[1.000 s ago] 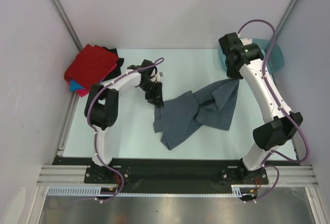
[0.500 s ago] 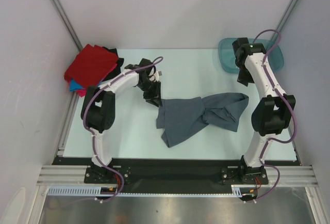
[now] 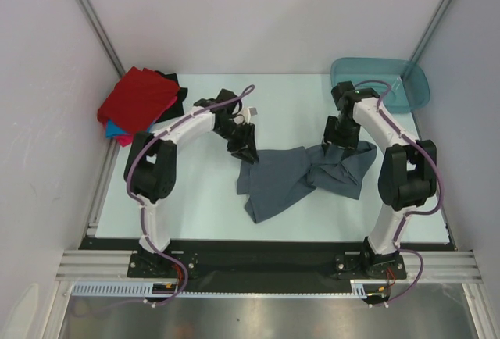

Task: Fold and stack the t-shirts
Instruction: Flatten the tshirt out

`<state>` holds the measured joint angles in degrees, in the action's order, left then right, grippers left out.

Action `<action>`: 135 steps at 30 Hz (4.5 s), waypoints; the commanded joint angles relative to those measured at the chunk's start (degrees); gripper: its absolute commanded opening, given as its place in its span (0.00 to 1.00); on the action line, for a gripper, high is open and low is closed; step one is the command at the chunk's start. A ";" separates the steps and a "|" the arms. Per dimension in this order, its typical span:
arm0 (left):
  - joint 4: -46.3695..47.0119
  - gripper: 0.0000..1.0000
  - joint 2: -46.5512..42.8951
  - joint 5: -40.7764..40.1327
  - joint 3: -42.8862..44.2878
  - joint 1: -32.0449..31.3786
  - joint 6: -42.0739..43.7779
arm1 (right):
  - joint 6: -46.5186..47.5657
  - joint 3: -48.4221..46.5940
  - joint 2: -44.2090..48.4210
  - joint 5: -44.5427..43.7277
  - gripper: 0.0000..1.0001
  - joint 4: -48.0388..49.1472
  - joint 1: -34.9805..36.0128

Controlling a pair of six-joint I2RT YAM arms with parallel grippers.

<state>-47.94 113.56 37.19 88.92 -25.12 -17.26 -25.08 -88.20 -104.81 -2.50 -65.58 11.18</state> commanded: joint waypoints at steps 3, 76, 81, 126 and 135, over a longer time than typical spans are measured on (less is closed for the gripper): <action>2.42 0.33 2.45 4.47 0.46 -1.07 -1.90 | -0.23 -5.13 -0.82 6.81 0.61 2.75 1.74; -4.28 0.00 -11.41 -15.60 16.90 -1.07 1.10 | 2.49 -1.28 2.51 4.26 0.61 1.86 1.65; 0.30 0.00 -22.04 -10.48 17.15 -2.30 -1.46 | 2.23 0.22 3.39 0.94 0.60 2.30 1.30; -7.78 0.00 -28.57 -9.33 19.79 -0.89 -2.96 | 5.65 -26.05 -23.51 9.64 0.60 4.07 8.50; -7.43 0.00 -28.04 -8.63 19.01 -0.72 -2.96 | 6.62 -24.91 -20.61 -6.54 0.59 -2.27 14.66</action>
<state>-56.93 86.02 27.35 105.97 -26.17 -19.46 -19.81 -112.62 -129.47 -2.33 -64.69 24.14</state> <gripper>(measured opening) 0.012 0.590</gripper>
